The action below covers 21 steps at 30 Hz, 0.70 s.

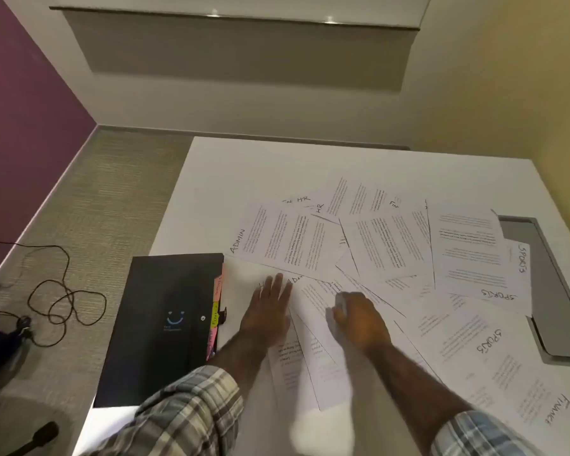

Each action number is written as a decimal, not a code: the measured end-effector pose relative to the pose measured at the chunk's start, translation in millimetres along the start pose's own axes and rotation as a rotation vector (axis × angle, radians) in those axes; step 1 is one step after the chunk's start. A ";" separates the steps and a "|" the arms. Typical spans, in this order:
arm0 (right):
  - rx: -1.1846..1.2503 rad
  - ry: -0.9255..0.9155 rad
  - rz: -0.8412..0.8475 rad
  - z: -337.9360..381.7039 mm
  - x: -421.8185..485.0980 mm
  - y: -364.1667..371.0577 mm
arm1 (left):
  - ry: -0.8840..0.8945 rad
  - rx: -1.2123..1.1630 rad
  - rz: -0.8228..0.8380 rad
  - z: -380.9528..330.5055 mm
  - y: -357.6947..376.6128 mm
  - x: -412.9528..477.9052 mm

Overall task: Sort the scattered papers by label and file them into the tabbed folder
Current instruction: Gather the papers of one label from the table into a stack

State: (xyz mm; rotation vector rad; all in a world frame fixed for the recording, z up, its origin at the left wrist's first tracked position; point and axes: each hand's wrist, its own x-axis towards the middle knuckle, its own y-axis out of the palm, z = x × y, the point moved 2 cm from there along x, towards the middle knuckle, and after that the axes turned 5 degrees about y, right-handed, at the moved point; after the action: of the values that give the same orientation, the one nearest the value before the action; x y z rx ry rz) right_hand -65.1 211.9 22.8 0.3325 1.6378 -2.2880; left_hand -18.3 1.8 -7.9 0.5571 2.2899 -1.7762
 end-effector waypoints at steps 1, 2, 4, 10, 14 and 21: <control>0.169 0.057 -0.003 3.5 9.7 -1.2 | 0.000 0.010 0.000 2.7 -1.0 7.1; 0.289 0.132 0.022 8.3 16.6 -4.8 | -0.018 0.000 0.005 5.2 -3.7 13.9; 0.442 0.246 0.062 19.9 33.9 -12.8 | -0.024 0.020 0.006 9.3 -6.3 29.6; 0.916 0.480 0.099 30.3 76.8 -15.8 | -0.044 0.058 0.113 13.5 -4.7 43.9; 1.154 0.601 0.135 38.0 93.6 -21.9 | -0.041 0.038 0.107 11.6 -6.6 42.4; 0.976 0.506 0.142 48.5 106.6 -25.2 | 0.030 0.015 -0.172 3.5 -18.7 39.7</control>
State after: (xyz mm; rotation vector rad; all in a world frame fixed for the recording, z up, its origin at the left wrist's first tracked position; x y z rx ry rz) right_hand -173.8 161.5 22.1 1.2610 0.4576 -2.8553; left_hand -62.3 1.6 -7.0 0.4029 2.4122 -1.8745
